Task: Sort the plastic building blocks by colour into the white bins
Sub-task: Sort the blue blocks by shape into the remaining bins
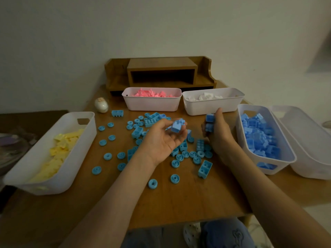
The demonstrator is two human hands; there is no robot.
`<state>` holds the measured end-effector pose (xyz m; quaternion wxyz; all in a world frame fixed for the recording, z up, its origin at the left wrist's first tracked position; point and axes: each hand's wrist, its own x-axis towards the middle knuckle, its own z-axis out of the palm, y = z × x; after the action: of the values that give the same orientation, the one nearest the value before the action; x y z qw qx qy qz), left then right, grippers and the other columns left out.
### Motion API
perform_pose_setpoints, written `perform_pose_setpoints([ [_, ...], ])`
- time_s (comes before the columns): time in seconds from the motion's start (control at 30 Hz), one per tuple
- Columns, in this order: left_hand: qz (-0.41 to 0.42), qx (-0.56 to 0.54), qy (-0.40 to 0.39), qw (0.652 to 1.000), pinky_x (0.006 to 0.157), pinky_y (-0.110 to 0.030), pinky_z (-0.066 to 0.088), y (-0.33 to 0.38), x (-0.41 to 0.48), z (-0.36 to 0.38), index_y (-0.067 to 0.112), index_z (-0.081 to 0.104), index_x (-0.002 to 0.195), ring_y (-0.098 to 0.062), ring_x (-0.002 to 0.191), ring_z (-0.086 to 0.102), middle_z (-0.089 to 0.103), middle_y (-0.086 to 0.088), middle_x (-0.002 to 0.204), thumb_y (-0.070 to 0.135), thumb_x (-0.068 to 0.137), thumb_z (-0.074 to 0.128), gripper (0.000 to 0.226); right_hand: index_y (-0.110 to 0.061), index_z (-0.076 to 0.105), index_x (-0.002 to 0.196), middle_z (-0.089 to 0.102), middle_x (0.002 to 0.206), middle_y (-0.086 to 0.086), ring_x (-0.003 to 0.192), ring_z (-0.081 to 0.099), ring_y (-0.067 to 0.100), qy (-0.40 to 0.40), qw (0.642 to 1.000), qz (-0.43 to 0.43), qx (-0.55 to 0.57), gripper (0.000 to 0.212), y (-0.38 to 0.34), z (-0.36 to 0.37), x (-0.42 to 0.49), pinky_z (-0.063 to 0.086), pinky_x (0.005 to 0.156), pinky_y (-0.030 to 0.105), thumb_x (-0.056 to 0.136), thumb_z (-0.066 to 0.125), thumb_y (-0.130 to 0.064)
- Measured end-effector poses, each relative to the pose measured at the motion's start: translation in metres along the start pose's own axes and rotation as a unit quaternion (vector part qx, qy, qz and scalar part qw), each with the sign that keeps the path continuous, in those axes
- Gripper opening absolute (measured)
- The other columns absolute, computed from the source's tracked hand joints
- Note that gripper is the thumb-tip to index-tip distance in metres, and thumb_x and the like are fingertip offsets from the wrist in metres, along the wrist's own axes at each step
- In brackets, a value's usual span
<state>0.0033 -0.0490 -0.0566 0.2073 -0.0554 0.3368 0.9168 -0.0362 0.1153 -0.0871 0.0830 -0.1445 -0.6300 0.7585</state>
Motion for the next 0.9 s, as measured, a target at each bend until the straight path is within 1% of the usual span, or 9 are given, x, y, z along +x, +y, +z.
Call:
perform_pose_setpoints([
  [0.13,-0.026,-0.036,0.033,0.998,0.046,-0.020,0.047,0.002,0.001,-0.001,-0.007,0.055,0.094,-0.013,0.056,0.047,0.059,-0.023,0.087,0.009,0.092,0.036,0.025,-0.013,0.048,0.073,0.047,0.056,0.002,0.051,0.041,0.013,-0.051,0.983,0.057,0.168,0.051,-0.002,-0.004,0.004,0.032,0.054,0.026,0.096,0.028,-0.054],
  [0.33,-0.041,-0.065,0.039,0.996,0.044,-0.017,0.040,0.001,0.007,-0.007,-0.004,0.054,0.098,-0.009,0.051,0.042,0.057,-0.018,0.080,0.018,0.094,0.043,0.025,-0.012,0.050,0.080,0.049,0.066,0.003,0.054,0.042,0.012,-0.084,0.972,0.092,0.201,0.045,-0.002,-0.003,0.001,0.031,0.053,0.024,0.097,0.031,-0.049],
  [0.37,-0.045,-0.066,0.038,0.996,0.044,-0.016,0.039,0.002,0.008,-0.007,-0.003,0.054,0.097,-0.008,0.049,0.041,0.057,-0.017,0.078,0.019,0.094,0.045,0.024,-0.012,0.051,0.087,0.051,0.070,0.003,0.054,0.043,0.012,-0.066,0.980,0.093,0.163,0.039,-0.002,-0.002,0.002,0.031,0.051,0.023,0.097,0.035,-0.047],
  [0.43,-0.047,-0.056,0.040,0.996,0.041,-0.015,0.036,0.003,0.009,-0.007,0.001,0.053,0.091,-0.006,0.048,0.037,0.055,-0.013,0.073,0.014,0.091,0.051,0.014,-0.015,0.046,0.102,0.053,0.081,0.004,0.056,0.045,0.011,-0.006,0.998,0.058,-0.009,0.023,0.000,-0.001,0.003,0.037,0.048,0.022,0.094,0.048,-0.037],
  [0.53,-0.053,-0.016,0.022,0.998,0.038,-0.013,0.032,0.005,0.007,-0.006,0.004,0.051,0.081,-0.005,0.045,0.032,0.051,-0.008,0.065,0.007,0.088,0.052,0.008,-0.020,0.039,0.104,0.050,0.093,0.005,0.066,0.049,0.010,0.040,0.972,-0.092,-0.213,0.022,0.009,-0.002,0.002,0.043,0.055,0.022,0.089,0.053,-0.010],
  [0.6,-0.057,-0.012,0.010,0.998,0.038,-0.013,0.032,0.006,0.005,-0.006,0.005,0.051,0.080,-0.004,0.044,0.033,0.052,-0.007,0.063,0.008,0.089,0.052,0.009,-0.024,0.044,0.113,0.053,0.099,0.002,0.075,0.054,0.012,-0.005,0.938,-0.155,-0.311,0.025,0.013,-0.002,0.000,0.047,0.060,0.023,0.092,0.050,-0.012],
  [0.73,-0.042,-0.061,0.030,0.997,0.046,-0.015,0.043,0.005,0.003,-0.004,0.001,0.053,0.090,-0.008,0.053,0.046,0.057,-0.012,0.070,0.007,0.089,0.054,0.006,-0.033,0.046,0.132,0.054,0.120,-0.003,0.108,0.053,0.012,-0.128,0.860,-0.163,-0.466,0.035,0.015,0.000,0.000,0.044,0.081,0.024,0.097,0.045,-0.028],
  [0.83,-0.032,-0.060,0.023,0.997,0.053,-0.024,0.056,0.004,0.003,-0.004,-0.004,0.058,0.091,-0.016,0.068,0.058,0.062,-0.018,0.078,0.008,0.091,0.051,0.014,-0.035,0.046,0.132,0.055,0.126,-0.003,0.115,0.052,0.014,-0.185,0.838,-0.154,-0.489,0.036,0.011,-0.001,-0.002,0.042,0.086,0.025,0.097,0.045,-0.031],
  [0.9,-0.034,-0.051,0.008,0.998,0.064,-0.032,0.058,0.004,0.002,-0.004,-0.007,0.059,0.094,-0.022,0.075,0.063,0.064,-0.020,0.082,0.007,0.091,0.046,0.018,-0.033,0.051,0.125,0.054,0.119,-0.006,0.112,0.051,0.012,-0.196,0.833,-0.154,-0.495,0.030,0.009,-0.001,-0.003,0.041,0.088,0.026,0.096,0.047,-0.030],
])
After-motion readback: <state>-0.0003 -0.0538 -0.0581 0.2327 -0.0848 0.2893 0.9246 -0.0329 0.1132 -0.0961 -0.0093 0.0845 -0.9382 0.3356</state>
